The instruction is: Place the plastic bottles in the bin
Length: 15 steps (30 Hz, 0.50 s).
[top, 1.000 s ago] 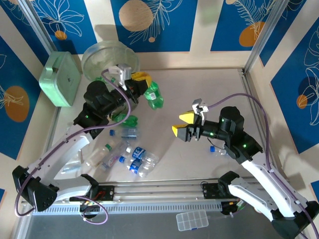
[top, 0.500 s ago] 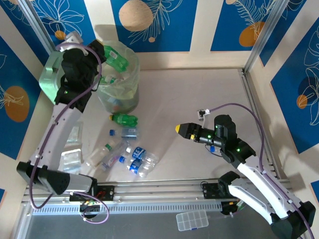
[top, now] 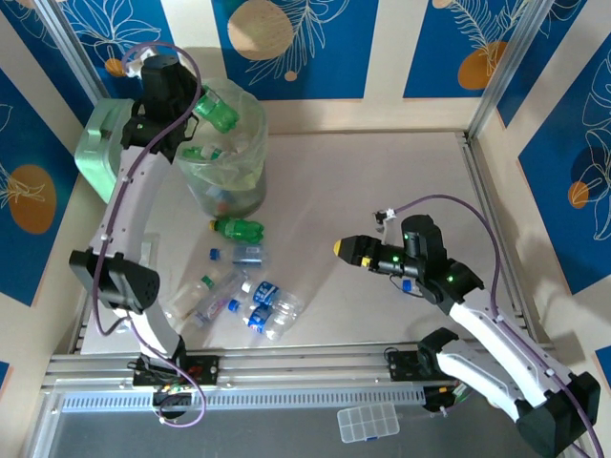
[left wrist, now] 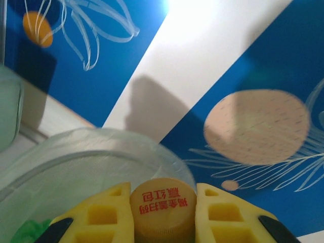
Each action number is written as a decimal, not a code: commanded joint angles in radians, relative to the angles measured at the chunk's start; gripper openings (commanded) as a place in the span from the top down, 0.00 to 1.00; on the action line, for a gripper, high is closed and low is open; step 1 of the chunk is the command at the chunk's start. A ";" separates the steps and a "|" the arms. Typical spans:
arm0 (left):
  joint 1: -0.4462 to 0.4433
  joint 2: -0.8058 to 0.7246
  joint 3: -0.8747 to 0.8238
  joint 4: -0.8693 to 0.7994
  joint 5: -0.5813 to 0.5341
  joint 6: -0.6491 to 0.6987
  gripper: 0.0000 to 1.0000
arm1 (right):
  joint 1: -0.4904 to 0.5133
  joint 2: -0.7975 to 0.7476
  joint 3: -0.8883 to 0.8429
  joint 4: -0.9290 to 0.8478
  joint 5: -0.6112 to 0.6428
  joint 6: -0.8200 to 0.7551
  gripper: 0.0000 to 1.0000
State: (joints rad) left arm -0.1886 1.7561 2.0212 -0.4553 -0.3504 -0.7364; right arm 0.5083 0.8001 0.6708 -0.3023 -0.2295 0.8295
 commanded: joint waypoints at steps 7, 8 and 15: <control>0.105 0.149 -0.047 0.010 0.377 -0.265 1.00 | 0.001 0.082 0.044 -0.069 0.029 -0.023 0.23; 0.104 0.160 -0.049 -0.003 0.364 -0.254 1.00 | 0.001 0.083 0.044 -0.067 0.029 -0.021 0.23; 0.100 0.227 -0.062 -0.001 0.468 -0.184 0.54 | 0.002 0.088 0.070 -0.095 0.060 -0.041 0.23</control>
State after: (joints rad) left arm -0.0891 1.9812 1.9621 -0.4583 0.0341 -0.9417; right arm 0.5083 0.8867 0.6926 -0.3679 -0.1890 0.8146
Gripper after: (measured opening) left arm 0.429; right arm 0.771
